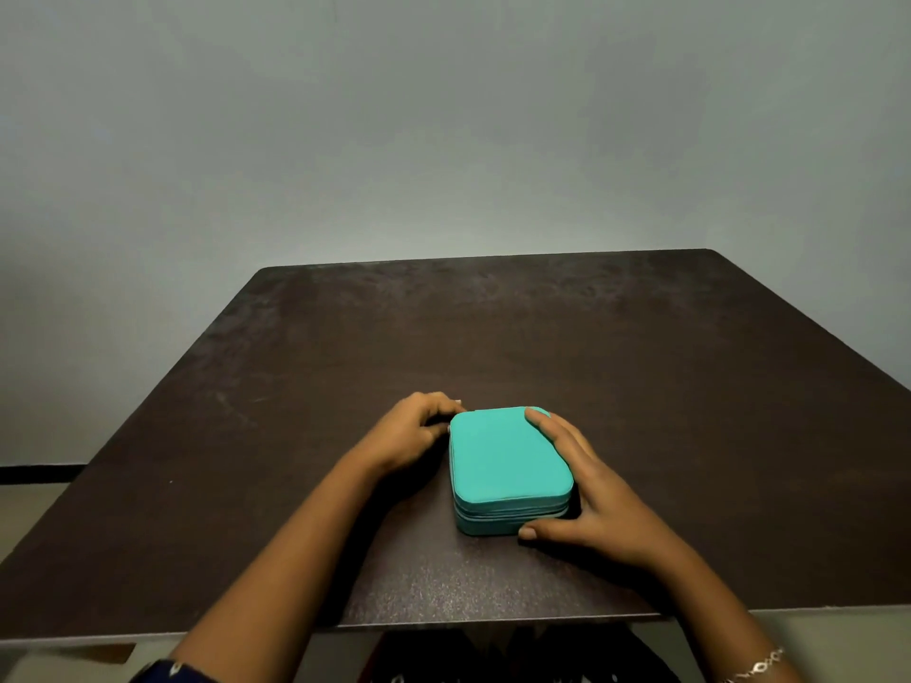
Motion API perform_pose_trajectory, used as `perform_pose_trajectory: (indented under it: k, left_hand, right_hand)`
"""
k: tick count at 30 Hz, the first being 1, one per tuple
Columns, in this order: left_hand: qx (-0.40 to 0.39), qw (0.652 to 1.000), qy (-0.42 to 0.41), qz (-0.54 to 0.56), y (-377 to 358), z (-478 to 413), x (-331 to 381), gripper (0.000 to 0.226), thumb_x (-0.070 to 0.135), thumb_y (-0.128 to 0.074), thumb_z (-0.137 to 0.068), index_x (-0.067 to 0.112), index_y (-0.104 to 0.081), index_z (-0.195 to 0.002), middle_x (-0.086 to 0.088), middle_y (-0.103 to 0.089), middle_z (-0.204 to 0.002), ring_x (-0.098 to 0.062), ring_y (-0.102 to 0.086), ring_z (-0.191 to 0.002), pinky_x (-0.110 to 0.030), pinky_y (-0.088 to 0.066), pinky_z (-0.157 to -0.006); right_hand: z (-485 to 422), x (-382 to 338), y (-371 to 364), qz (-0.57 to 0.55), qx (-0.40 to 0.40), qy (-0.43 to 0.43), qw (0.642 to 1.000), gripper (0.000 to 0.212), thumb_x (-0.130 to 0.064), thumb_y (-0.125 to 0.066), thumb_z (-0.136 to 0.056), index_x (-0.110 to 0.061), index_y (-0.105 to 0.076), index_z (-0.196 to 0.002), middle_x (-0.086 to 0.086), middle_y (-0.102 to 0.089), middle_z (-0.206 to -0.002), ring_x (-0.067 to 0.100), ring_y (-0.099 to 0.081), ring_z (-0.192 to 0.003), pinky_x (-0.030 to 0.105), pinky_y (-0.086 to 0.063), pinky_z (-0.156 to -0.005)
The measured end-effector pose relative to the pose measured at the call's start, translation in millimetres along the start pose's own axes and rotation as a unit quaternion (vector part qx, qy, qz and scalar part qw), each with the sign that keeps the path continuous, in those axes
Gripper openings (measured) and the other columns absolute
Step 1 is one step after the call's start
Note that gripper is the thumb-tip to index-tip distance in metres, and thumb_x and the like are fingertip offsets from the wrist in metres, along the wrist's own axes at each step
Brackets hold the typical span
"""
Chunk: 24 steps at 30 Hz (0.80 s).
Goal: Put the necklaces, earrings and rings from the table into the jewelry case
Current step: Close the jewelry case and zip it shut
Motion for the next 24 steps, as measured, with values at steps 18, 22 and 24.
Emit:
perform_pose_trajectory:
  k: [18,22,24]
  left_hand:
    - [0.151,0.969,-0.025,-0.193,17,26,11,0.01,0.012,-0.057,-0.087,0.011,-0.065,-0.092,-0.005,-0.066,-0.094,-0.022,-0.058,-0.089,-0.03,-0.042,-0.071]
    - [0.159,0.96,-0.02,-0.23,18,37,11,0.01,0.014,-0.053,-0.09,0.014,-0.063,-0.091,0.0,-0.06,-0.096,-0.017,-0.053,-0.093,-0.026,-0.037,-0.069]
    - [0.163,0.959,-0.015,-0.233,18,47,11,0.012,0.017,-0.052,-0.091,0.015,-0.063,-0.093,0.002,-0.057,-0.097,-0.014,-0.049,-0.095,-0.025,-0.036,-0.07]
  right_hand:
    - [1,-2,1,-0.004,0.023,0.0,1.0,0.094,-0.037,-0.076,-0.059,-0.051,-0.018,-0.133,-0.034,-0.014,-0.141,-0.016,-0.017,-0.129,-0.003,-0.016,-0.098]
    - [1,-2,0,-0.007,0.028,0.0,1.0,0.094,-0.04,-0.074,-0.058,-0.052,-0.019,-0.133,-0.034,-0.015,-0.142,-0.012,-0.018,-0.132,0.011,-0.019,-0.105]
    - [1,-2,0,-0.005,0.03,0.0,1.0,0.095,-0.046,-0.072,-0.056,-0.05,-0.019,-0.134,-0.032,-0.015,-0.143,-0.011,-0.019,-0.133,0.016,-0.02,-0.107]
Point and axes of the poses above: each hand's wrist, its own z-axis away from the middle knuckle, its own y-axis out of the back of the hand, x = y × z, the point moved 7 cm from there along -z, towards the middle knuckle
